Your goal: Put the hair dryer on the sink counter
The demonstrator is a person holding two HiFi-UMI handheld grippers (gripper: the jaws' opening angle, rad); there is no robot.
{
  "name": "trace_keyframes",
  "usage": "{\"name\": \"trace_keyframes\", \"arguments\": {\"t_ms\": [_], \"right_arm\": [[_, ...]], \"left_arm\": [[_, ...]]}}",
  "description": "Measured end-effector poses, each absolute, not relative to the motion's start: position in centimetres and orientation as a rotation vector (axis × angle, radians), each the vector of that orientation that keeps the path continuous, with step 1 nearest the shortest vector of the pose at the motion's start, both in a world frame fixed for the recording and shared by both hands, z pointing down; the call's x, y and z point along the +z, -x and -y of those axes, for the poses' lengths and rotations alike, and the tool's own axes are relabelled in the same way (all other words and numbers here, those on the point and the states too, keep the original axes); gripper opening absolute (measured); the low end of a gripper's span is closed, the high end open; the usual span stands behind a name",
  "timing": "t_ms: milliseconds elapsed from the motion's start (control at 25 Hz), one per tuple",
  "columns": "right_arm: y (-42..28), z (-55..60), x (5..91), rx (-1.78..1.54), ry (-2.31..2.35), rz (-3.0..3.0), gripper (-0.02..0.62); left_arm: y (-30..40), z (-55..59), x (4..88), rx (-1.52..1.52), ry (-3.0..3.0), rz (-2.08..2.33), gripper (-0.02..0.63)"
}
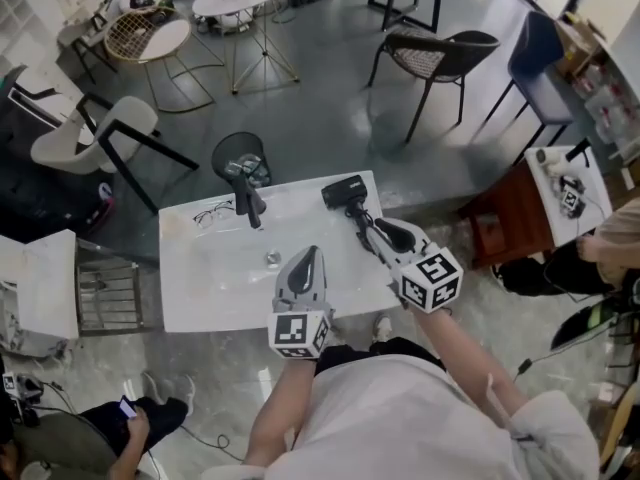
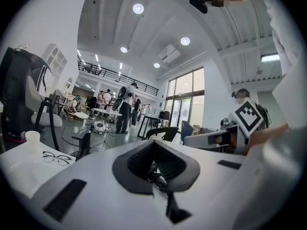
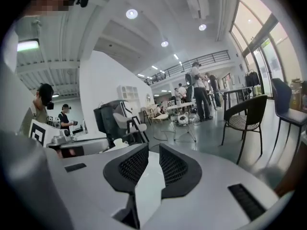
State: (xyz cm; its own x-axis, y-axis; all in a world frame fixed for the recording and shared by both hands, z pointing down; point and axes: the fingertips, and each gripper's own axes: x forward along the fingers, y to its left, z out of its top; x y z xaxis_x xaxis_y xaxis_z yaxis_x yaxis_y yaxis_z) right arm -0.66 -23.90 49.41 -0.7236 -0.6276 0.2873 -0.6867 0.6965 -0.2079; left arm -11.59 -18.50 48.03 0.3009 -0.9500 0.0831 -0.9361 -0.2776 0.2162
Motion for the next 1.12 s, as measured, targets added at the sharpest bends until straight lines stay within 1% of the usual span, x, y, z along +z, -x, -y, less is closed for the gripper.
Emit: {"name": "trace_keyframes", "arguments": {"t_ms": [280, 480, 680, 840, 1120], "right_arm": [[-1.6, 19.5, 41.3, 0.249, -1.035, 2.926, 0.071], [-2.5, 17.3, 38.1, 0.154, -0.987, 3.012, 0.063], [-3.1, 16.0, 36.4, 0.122, -0.948, 3.078, 0.061], [-5.0, 15.3, 34.8, 0.077, -0.972, 3.112, 0.061], [-8.5, 14.8, 36.2, 0.136, -1.021, 3.070, 0.060]], "left_arm": [[11.6, 16.2, 43.1, -0.190, -2.342, 1.812, 0.002], [10.9, 14.5, 40.8, -0.224, -2.343, 1.869, 0.002], [10.4, 12.3, 39.5, -0.248, -2.325, 1.924, 0.002], [10.3, 10.4, 38.4, -0.255, -2.317, 1.958, 0.002], [9.9, 8.9, 38.2, -0.245, -2.281, 2.023, 0.002]]}}
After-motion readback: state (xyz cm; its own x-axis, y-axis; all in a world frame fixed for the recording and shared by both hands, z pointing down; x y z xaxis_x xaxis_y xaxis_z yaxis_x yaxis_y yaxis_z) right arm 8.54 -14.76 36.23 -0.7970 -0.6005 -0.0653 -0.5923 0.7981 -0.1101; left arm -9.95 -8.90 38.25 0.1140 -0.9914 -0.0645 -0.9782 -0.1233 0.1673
